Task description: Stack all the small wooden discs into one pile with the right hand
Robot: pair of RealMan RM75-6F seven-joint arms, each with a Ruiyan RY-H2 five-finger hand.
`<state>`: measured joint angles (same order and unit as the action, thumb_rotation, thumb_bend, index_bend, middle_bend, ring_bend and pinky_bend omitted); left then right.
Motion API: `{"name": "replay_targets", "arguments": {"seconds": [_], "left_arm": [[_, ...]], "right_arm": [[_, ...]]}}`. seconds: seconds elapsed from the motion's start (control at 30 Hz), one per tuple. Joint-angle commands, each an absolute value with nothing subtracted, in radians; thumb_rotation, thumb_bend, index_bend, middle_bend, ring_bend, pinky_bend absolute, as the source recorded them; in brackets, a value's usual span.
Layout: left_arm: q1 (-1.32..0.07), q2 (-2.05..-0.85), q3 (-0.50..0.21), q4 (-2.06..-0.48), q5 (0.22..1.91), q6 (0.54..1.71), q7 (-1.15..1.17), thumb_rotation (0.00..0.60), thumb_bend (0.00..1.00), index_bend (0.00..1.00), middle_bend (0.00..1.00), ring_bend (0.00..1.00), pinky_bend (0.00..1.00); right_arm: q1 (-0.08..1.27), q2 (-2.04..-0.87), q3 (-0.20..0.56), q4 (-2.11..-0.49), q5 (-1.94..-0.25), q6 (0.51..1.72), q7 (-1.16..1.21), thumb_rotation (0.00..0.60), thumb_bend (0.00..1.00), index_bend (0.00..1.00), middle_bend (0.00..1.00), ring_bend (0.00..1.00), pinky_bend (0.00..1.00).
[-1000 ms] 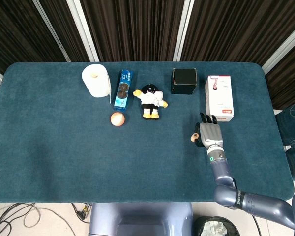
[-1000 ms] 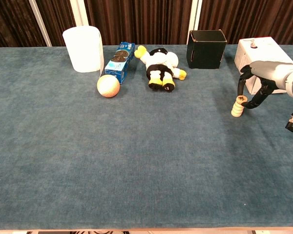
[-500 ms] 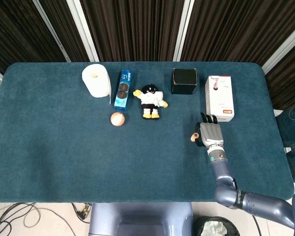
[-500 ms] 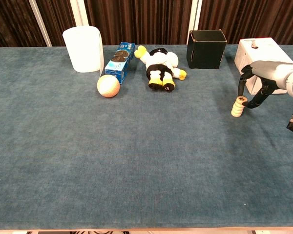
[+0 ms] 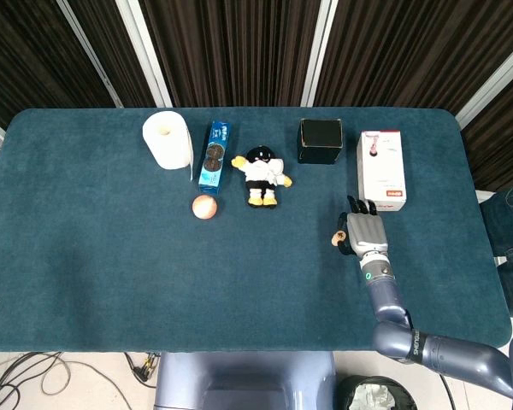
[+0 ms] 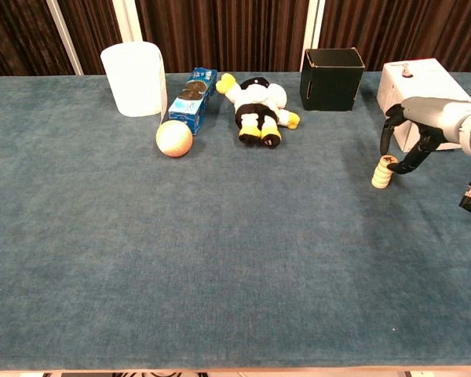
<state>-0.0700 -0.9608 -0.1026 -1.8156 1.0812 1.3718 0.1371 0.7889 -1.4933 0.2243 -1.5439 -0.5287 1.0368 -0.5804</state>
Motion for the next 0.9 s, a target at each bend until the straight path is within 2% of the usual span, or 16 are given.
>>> {"name": "replay_targets", "arguments": {"seconds": [0.03, 0.27, 0.47, 0.67, 0.77, 0.9], "left_arm": [[-0.07, -0.961, -0.104, -1.815, 1.079, 1.371, 0.136, 0.6, 0.15, 0.1, 0.0, 0.0, 0.02], [-0.072, -0.962, -0.102, -1.813, 1.085, 1.368, 0.135, 0.6, 0.15, 0.08, 0.0, 0.0, 0.02], [-0.071, -0.966, -0.1, -1.809, 1.1, 1.373, 0.129, 0.6, 0.15, 0.04, 0.0, 0.0, 0.02], [-0.07, -0.972, -0.096, -1.802, 1.121, 1.38, 0.128, 0.6, 0.15, 0.03, 0.0, 0.0, 0.02], [-0.073, -0.977, -0.092, -1.793, 1.131, 1.377, 0.131, 0.6, 0.15, 0.02, 0.0, 0.0, 0.02], [-0.076, -0.984, -0.091, -1.775, 1.149, 1.38, 0.131, 0.6, 0.15, 0.02, 0.0, 0.0, 0.01]], "right_arm": [[0.789, -1.478, 0.233, -1.577, -0.546, 1.046, -0.573, 0.6, 0.41, 0.45, 0.0, 0.0, 0.0], [0.779, -1.403, 0.26, -1.754, -0.639, 1.114, -0.558, 0.6, 0.41, 0.36, 0.0, 0.0, 0.0], [0.715, -1.316, 0.222, -1.949, -0.794, 1.219, -0.545, 0.6, 0.41, 0.26, 0.0, 0.0, 0.0], [0.576, -1.23, 0.071, -2.093, -1.077, 1.376, -0.543, 0.6, 0.41, 0.22, 0.0, 0.0, 0.0], [0.502, -1.197, -0.018, -2.094, -1.217, 1.445, -0.54, 0.6, 0.41, 0.22, 0.0, 0.0, 0.0], [0.425, -1.176, -0.086, -2.051, -1.334, 1.521, -0.517, 0.6, 0.41, 0.21, 0.0, 0.0, 0.0]]}}
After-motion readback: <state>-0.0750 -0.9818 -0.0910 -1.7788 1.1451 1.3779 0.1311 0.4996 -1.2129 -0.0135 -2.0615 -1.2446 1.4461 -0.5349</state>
